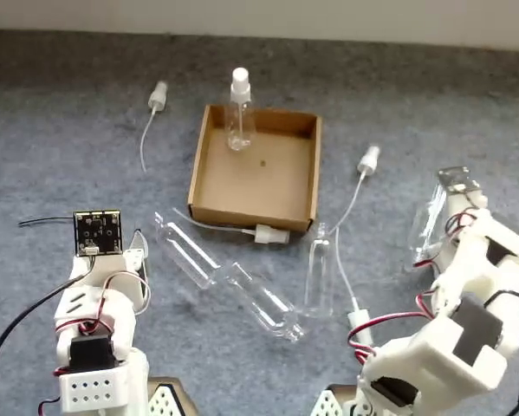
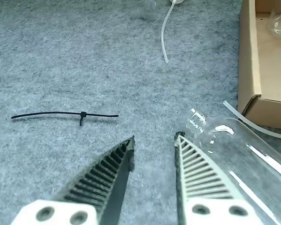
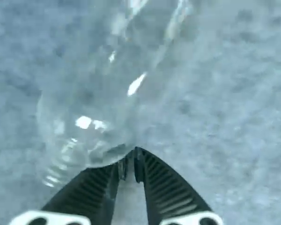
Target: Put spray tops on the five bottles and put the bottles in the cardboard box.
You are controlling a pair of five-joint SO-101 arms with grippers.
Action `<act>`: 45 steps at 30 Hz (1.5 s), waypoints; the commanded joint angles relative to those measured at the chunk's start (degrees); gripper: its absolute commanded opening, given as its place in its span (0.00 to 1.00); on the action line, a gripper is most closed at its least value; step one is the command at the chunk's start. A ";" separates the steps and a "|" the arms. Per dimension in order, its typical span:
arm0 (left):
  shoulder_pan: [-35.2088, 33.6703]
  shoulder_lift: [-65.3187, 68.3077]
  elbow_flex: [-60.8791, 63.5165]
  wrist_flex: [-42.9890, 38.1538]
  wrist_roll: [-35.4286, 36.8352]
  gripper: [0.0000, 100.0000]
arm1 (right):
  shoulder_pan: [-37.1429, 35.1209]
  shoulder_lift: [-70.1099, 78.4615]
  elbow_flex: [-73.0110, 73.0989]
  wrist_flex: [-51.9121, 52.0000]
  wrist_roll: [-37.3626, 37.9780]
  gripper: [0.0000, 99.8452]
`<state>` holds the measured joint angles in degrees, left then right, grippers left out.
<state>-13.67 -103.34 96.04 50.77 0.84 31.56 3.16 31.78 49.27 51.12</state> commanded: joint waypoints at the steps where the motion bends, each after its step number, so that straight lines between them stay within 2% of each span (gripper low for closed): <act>1: 1.27 -0.04 1.10 0.18 0.00 0.14 | -5.67 -7.08 2.86 0.40 -0.79 0.00; 8: 1.27 -0.04 1.10 0.18 0.00 0.14 | -15.78 -15.60 4.53 0.40 -12.66 0.00; 10: 1.27 -0.04 1.10 0.18 0.00 0.14 | -19.21 -17.89 4.53 0.75 -13.45 0.00; 14: 1.27 -0.04 1.10 0.18 0.00 0.14 | -23.16 -22.90 2.24 8.13 -11.52 0.00; 16: 1.27 -0.13 1.10 0.18 0.00 0.14 | -23.96 -25.01 -0.92 12.97 -6.68 0.01; 18: 1.27 -0.13 1.10 0.18 0.00 0.14 | -24.66 -25.36 -5.05 18.95 1.58 0.01; 21: 1.27 -0.13 1.10 0.18 0.00 0.14 | -24.48 -22.73 -12.88 26.15 13.10 0.08; 25: 1.27 -0.13 1.10 0.18 0.00 0.14 | -21.23 -15.25 -23.43 33.45 25.67 0.19; 29: 1.27 -0.13 1.10 0.18 0.00 0.14 | -14.11 -6.64 -30.81 40.13 41.41 0.23; 35: 1.27 -0.04 1.10 0.18 0.00 0.14 | -11.65 4.70 -36.53 40.13 50.37 0.30; 45: 1.27 -0.04 1.10 0.18 0.00 0.14 | -13.14 13.05 -39.87 40.13 61.27 0.30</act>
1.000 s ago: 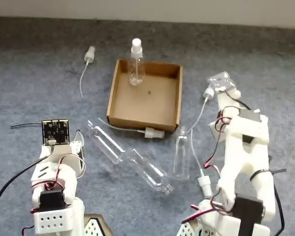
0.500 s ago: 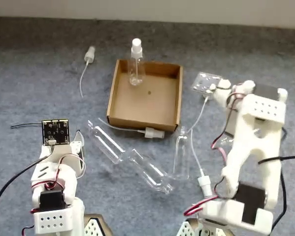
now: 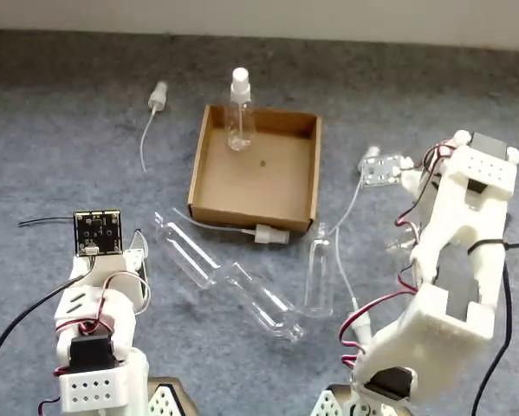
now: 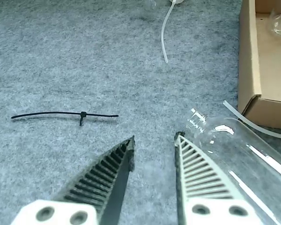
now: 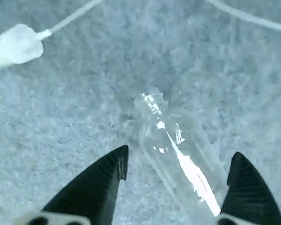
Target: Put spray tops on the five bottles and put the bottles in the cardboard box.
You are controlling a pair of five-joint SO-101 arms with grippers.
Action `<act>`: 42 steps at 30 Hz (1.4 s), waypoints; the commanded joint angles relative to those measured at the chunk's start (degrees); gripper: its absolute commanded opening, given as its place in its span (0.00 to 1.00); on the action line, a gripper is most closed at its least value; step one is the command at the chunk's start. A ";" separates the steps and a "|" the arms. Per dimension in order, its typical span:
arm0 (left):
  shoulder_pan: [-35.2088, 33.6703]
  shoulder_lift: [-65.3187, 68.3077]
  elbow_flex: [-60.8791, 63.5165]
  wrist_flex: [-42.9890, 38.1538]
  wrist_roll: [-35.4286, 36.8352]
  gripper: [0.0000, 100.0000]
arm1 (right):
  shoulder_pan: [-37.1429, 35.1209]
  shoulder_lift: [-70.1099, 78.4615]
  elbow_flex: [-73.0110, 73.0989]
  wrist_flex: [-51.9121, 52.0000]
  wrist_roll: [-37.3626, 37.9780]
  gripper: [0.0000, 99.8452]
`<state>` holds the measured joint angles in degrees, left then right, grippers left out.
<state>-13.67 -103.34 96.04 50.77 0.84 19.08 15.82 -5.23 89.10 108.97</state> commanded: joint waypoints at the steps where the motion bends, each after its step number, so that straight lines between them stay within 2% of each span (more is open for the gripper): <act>1: 1.27 -0.04 1.10 0.18 0.00 0.14 | -0.57 1.36 -2.86 0.31 4.22 0.30; 6: 1.27 -0.04 1.10 0.18 0.00 0.14 | 0.31 6.73 -2.51 -3.47 4.48 0.30; 9: 1.27 -0.04 1.10 0.18 0.00 0.14 | 0.84 9.10 -2.51 -7.16 -0.44 0.29; 12: 1.27 -0.04 1.10 0.18 0.00 0.14 | 0.92 10.24 -2.51 -9.54 -9.93 0.22; 17: 1.27 -0.04 1.10 0.18 0.00 0.14 | 0.84 10.33 -2.68 -10.51 -25.14 0.01; 24: 0.75 -0.31 1.10 0.26 -0.26 0.14 | 0.92 10.24 -2.86 -10.15 -57.49 0.00; 26: -1.27 -0.31 1.10 -0.09 -6.33 0.14 | 0.57 10.15 -2.86 -10.07 -63.30 0.00; 28: -3.82 -0.31 0.57 -0.09 -12.66 0.14 | 0.57 9.98 -2.86 -10.07 -65.67 0.00; 31: -5.32 0.22 -3.12 1.05 -10.99 0.14 | 0.75 8.75 -2.86 -10.15 -69.54 0.00; 35: -5.05 0.31 -11.91 9.41 -10.55 0.14 | 0.57 2.42 -2.42 -10.24 -72.97 0.00; 38: -5.05 1.45 -19.30 13.89 -13.63 0.14 | -0.04 -3.21 -2.33 -10.42 -76.13 0.00; 42: -5.32 14.11 -30.46 17.85 -14.77 0.14 | -1.01 -9.01 1.10 -11.30 -79.56 0.00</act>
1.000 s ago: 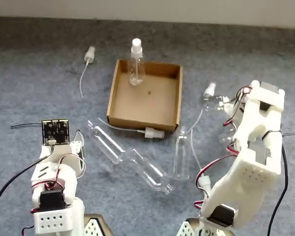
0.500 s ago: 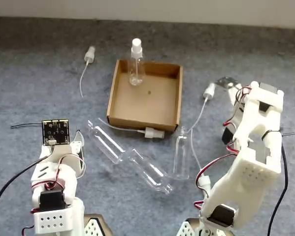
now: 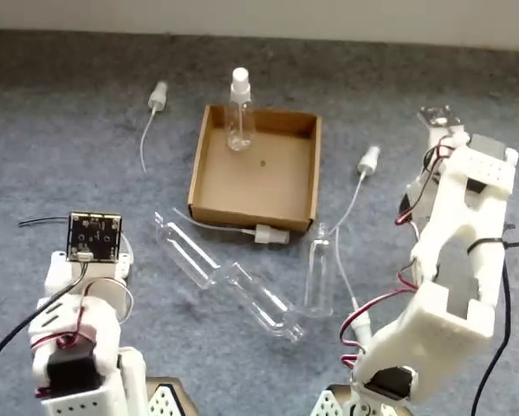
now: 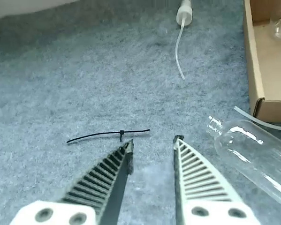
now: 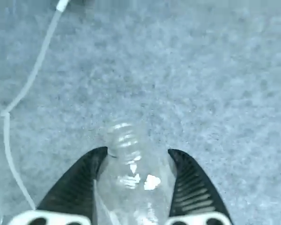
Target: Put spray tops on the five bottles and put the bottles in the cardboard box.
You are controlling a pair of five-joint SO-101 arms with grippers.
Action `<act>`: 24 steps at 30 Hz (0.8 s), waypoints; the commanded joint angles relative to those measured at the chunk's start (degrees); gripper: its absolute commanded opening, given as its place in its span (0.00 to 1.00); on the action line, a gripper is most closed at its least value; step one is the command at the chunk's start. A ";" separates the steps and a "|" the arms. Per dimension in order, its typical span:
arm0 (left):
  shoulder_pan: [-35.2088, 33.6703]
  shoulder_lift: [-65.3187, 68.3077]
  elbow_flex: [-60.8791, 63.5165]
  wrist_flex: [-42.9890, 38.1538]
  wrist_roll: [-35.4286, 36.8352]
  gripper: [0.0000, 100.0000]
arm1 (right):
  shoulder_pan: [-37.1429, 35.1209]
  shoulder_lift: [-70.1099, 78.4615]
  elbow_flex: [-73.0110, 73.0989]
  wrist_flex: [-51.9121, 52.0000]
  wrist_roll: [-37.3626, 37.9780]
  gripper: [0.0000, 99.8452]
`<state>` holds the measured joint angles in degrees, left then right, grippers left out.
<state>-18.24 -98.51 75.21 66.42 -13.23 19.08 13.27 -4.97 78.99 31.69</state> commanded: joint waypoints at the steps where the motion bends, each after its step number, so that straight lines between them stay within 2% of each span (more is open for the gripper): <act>1: -0.75 14.73 -13.32 3.08 -0.70 0.14 | -1.45 -8.04 2.51 -2.07 -2.64 0.00; 4: -0.57 34.59 -27.30 5.89 -0.62 0.14 | -2.42 -13.76 10.33 -7.08 -4.48 0.00; 11: -0.48 80.48 -70.29 15.82 -0.79 0.14 | -6.73 -31.52 35.03 -23.78 -4.66 0.00; 15: -0.40 98.51 -90.59 19.08 0.00 0.14 | -6.81 -33.45 44.97 -27.74 -4.31 0.00; 21: 0.66 119.78 -113.45 19.43 1.93 0.15 | -7.08 -30.02 45.67 -28.09 -4.22 0.00; 24: 1.89 128.75 -121.27 19.16 1.93 0.21 | -7.08 -29.76 45.76 -28.18 -4.13 0.00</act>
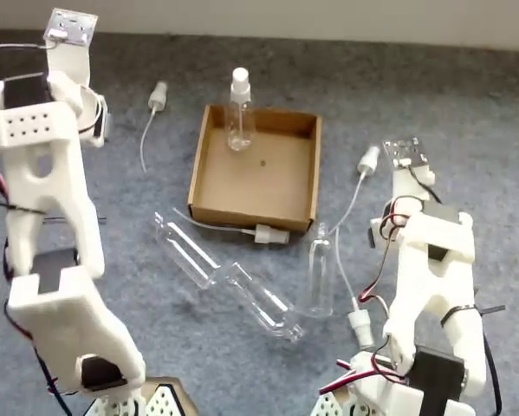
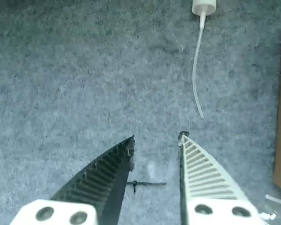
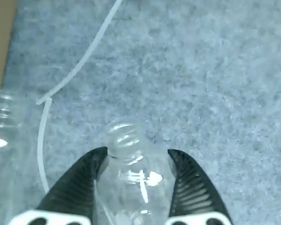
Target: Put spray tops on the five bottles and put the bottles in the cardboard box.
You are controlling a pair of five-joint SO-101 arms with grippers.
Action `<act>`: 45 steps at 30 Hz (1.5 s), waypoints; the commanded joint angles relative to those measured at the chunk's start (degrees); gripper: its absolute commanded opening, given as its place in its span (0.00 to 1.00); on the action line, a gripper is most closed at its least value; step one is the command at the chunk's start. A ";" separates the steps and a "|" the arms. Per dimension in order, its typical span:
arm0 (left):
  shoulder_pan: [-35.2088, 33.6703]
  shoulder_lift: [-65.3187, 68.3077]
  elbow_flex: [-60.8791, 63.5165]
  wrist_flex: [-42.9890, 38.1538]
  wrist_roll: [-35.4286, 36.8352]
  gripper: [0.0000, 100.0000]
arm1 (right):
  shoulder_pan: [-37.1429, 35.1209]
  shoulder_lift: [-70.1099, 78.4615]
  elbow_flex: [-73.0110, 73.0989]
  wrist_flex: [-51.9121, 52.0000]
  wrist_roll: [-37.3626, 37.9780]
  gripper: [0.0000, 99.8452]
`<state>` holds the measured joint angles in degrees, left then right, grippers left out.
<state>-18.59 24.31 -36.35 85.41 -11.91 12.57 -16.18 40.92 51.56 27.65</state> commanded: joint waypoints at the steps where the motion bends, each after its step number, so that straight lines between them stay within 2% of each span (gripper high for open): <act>1: 2.77 8.75 -12.35 0.09 0.62 0.22 | -0.57 -0.31 -0.13 -0.84 0.44 0.00; 5: 5.32 19.21 -22.90 -0.70 0.88 0.27 | -1.80 -0.31 -0.13 -1.01 3.08 0.00; 8: 7.08 27.38 -30.99 -5.45 0.97 0.27 | -3.21 -0.31 -0.04 -1.01 2.99 0.00; 13: 7.60 40.31 -42.68 -12.31 7.74 0.27 | -3.47 -0.31 -0.04 -1.01 2.99 0.00; 19: 7.69 53.14 -53.32 -17.14 10.90 0.26 | -3.30 -0.31 -0.04 -1.01 2.99 0.00; 21: 7.69 56.31 -55.52 -17.23 11.08 0.21 | -3.21 -0.31 -0.04 -1.01 2.99 0.00; 25: 7.52 59.30 -58.77 -16.97 11.08 0.00 | -3.12 -0.31 -0.04 -1.01 2.99 0.00; 27: 7.25 59.12 -58.95 -13.89 11.08 0.03 | -3.12 -0.31 0.04 -1.01 2.99 0.00; 29: 7.25 57.63 -58.95 -10.20 10.99 0.00 | -3.12 -0.31 0.04 -0.84 2.99 0.00; 36: 7.25 47.43 -58.95 8.44 10.64 0.00 | -3.12 -0.31 0.13 -0.66 2.99 0.00; 39: 7.25 42.77 -58.77 15.56 7.74 0.00 | -3.12 -0.31 0.22 0.40 2.99 0.00; 42: 5.58 38.64 -54.46 16.88 7.30 0.00 | -3.12 -0.31 0.13 2.95 3.43 0.00; 45: 3.38 33.10 -43.56 16.97 6.86 0.00 | -3.03 -0.31 0.13 4.88 7.30 0.00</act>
<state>-12.79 65.54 -87.52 101.32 -4.35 9.58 -16.18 41.27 54.55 31.60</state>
